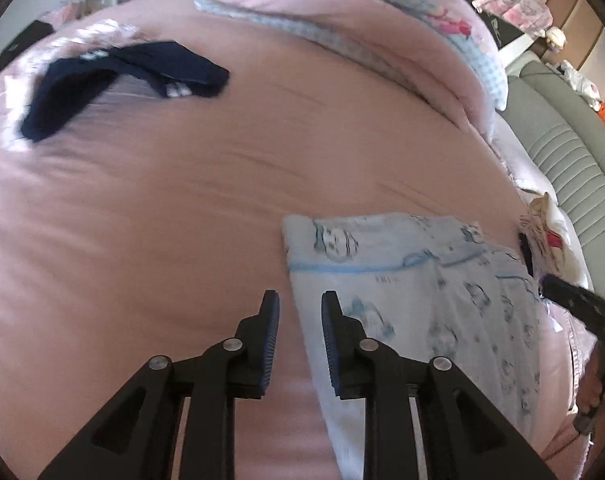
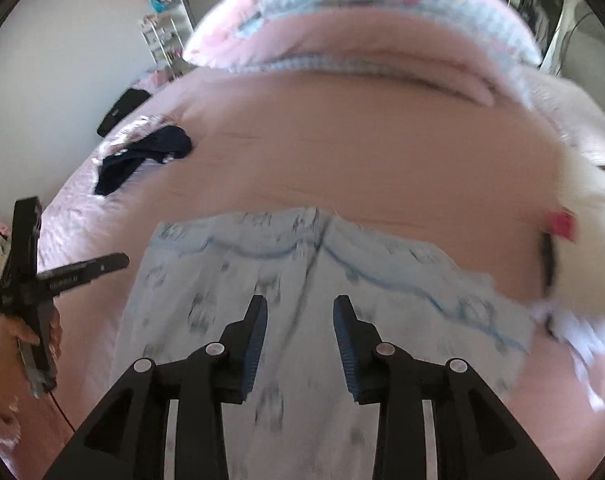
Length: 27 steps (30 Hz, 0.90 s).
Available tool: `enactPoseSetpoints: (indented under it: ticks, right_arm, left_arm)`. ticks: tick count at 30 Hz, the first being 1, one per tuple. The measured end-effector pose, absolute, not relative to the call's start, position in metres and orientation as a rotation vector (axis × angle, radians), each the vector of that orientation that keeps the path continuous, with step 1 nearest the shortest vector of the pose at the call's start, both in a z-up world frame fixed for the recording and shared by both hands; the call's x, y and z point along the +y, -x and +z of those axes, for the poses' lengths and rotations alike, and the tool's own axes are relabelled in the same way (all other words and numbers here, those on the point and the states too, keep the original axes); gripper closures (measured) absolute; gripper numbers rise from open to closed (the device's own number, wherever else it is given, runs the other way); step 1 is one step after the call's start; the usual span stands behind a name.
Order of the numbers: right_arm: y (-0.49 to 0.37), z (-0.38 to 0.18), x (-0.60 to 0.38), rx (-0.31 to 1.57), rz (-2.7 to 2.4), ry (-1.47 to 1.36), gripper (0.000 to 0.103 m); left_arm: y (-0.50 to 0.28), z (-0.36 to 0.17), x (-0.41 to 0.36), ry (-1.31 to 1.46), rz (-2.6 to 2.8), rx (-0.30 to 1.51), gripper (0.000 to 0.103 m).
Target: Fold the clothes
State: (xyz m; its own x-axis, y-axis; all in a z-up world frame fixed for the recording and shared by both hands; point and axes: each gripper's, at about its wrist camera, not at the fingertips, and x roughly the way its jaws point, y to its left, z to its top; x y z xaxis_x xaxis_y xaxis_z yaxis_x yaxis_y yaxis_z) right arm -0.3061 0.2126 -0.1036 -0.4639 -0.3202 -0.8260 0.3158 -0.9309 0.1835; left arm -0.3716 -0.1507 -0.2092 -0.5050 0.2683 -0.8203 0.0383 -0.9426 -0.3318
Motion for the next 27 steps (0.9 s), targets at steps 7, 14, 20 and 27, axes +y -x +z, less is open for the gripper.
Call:
enactPoseSetpoints:
  ticks: [7, 14, 20, 27]
  right_arm:
    - [0.381, -0.149, 0.195, -0.025, -2.339, -1.499, 0.069]
    - [0.390, -0.166, 0.181, 0.060, -2.306, -1.438, 0.091]
    - [0.369, -0.141, 0.178, 0.138, -2.344, -1.280, 0.094]
    - [0.377, -0.148, 0.171, 0.203, -2.351, -1.258, 0.093]
  left_arm:
    - [0.397, -0.219, -0.151, 1.456, 2.547, -0.468, 0.075]
    - [0.394, -0.221, -0.148, 1.367, 2.573, -0.401, 0.099]
    - [0.370, -0.185, -0.166, 1.269, 2.694, -0.366, 0.100]
    - [0.389, -0.213, -0.169, 1.444, 2.731, -0.159, 0.096]
